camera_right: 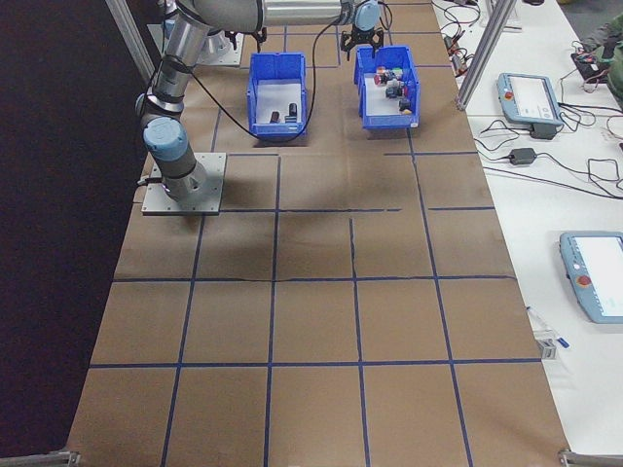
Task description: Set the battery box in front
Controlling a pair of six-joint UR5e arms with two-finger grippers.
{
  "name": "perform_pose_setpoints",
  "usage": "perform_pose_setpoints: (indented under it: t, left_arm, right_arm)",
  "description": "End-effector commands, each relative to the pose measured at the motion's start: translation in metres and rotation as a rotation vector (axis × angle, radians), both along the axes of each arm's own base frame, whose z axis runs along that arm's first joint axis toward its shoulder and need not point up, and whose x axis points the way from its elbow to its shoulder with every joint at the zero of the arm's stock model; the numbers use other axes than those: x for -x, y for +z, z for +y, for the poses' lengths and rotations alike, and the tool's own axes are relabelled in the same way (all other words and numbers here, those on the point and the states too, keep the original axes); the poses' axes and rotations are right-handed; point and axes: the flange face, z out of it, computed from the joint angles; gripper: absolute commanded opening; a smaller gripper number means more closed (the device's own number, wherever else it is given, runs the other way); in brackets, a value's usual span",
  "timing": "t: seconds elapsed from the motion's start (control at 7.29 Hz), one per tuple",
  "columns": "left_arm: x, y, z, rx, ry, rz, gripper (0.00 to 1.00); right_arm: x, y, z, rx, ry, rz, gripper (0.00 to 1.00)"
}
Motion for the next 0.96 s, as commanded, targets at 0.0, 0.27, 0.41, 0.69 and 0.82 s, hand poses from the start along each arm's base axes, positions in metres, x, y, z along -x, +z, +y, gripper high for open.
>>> perform_pose_setpoints:
  t: [0.0,0.27,0.41,0.69,0.82]
  left_arm:
    - [0.01,-0.011,0.014,0.001,0.053,0.0,0.99]
    - [0.026,-0.029,-0.001,0.026,0.066,-0.015,0.99]
    - [0.034,-0.039,-0.005,0.033,0.068,-0.024,0.99]
    - [0.049,-0.056,-0.007,0.025,0.073,-0.036,0.98]
    - [0.054,-0.066,-0.008,0.032,0.086,-0.06,0.98]
  right_arm:
    - [0.0,-0.041,-0.011,0.005,-0.001,0.048,1.0]
    - [0.001,-0.053,-0.016,0.024,-0.007,0.061,1.0]
    - [0.002,-0.048,-0.014,0.022,-0.01,0.063,0.81]
    - [0.003,-0.041,-0.013,0.025,-0.009,0.064,0.26]
    - [0.003,-0.032,-0.013,0.039,-0.01,0.057,0.11]
